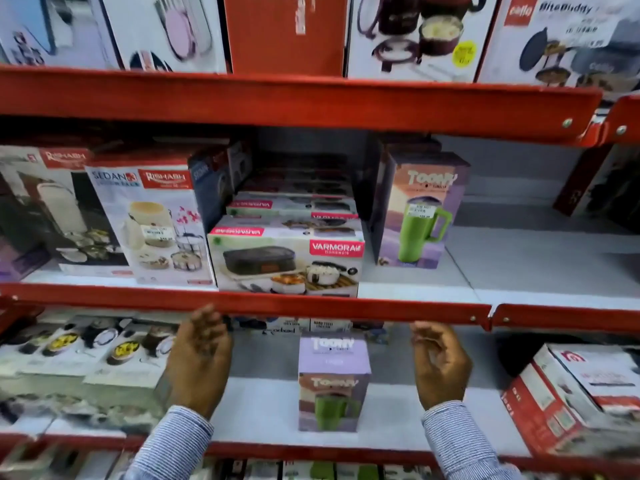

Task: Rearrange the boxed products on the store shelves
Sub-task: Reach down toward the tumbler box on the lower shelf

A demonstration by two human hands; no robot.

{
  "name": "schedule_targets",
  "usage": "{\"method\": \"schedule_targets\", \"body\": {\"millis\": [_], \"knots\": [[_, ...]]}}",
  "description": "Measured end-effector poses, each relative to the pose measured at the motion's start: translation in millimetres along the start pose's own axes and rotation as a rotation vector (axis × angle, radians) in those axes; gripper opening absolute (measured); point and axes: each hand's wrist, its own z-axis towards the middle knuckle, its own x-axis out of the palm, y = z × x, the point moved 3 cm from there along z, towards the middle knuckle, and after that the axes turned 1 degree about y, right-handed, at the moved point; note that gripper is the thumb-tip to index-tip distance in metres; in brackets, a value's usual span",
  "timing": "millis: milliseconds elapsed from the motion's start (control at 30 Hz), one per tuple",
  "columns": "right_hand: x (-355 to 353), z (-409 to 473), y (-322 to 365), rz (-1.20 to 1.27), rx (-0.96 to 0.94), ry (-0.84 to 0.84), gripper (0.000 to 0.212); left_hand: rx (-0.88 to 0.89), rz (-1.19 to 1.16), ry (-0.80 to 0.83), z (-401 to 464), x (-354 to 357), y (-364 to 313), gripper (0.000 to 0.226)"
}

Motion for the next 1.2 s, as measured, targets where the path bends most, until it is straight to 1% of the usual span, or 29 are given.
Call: {"method": "schedule_targets", "body": {"millis": [33,67,133,200,267,333,367,433,500,533,600,667,833,900,967,1033,1100,1167,1200], "knots": [[-4,-10,-18,-0.07,0.041,0.035,0.037,-0.059,0.047,0.09,-11,11,20,0.043],[-6,-19,-37,-0.129,0.101,0.111,0.047,-0.146,0.092,0.207,-23,24,39,0.047],[2,-35,-73,-0.192,0.267,0.361,0.062,-0.31,0.138,0.448,-44,54,71,0.062],[13,-52,-98,-0.223,0.394,0.605,0.062,-0.41,0.151,0.629,-60,81,88,0.08],[26,-62,-111,-0.234,0.459,0.739,0.066,-0.439,0.161,0.712,-67,102,99,0.092],[41,-67,-113,-0.178,0.503,0.789,0.07,-0.393,0.189,0.737,-67,117,104,0.094],[47,-67,-111,-0.139,0.524,0.781,0.066,-0.375,0.194,0.737,-68,122,105,0.09],[51,-68,-104,-0.095,0.529,0.738,0.057,-0.351,0.198,0.71,-73,125,98,0.073],[43,-67,-89,-0.079,0.48,0.706,0.051,-0.282,0.201,0.643,-80,119,84,0.057],[35,-67,-78,-0.066,0.456,0.694,0.05,-0.243,0.186,0.613,-83,112,75,0.054],[18,-63,-55,-0.024,0.413,0.665,0.046,-0.166,0.141,0.565,-89,94,57,0.057],[4,-57,-30,0.001,0.363,0.634,0.047,-0.103,0.131,0.541,-91,77,36,0.06],[-17,-43,29,0.071,0.21,0.547,0.042,0.055,0.063,0.464,-91,56,-19,0.063],[-29,-38,49,0.06,0.113,0.469,0.04,0.127,0.037,0.422,-93,52,-44,0.067],[-46,-30,71,0.044,0.003,0.361,0.04,0.241,0.016,0.355,-95,49,-78,0.069],[-64,-17,94,0.05,-0.104,0.239,0.04,0.364,-0.018,0.302,-95,51,-113,0.066],[-80,1,110,0.063,-0.185,0.133,0.045,0.462,-0.074,0.279,-92,63,-146,0.059],[-93,23,121,0.057,-0.252,0.063,0.049,0.518,-0.126,0.27,-89,79,-172,0.054],[-94,31,123,0.067,-0.255,0.05,0.048,0.536,-0.153,0.273,-86,87,-181,0.053]]}}
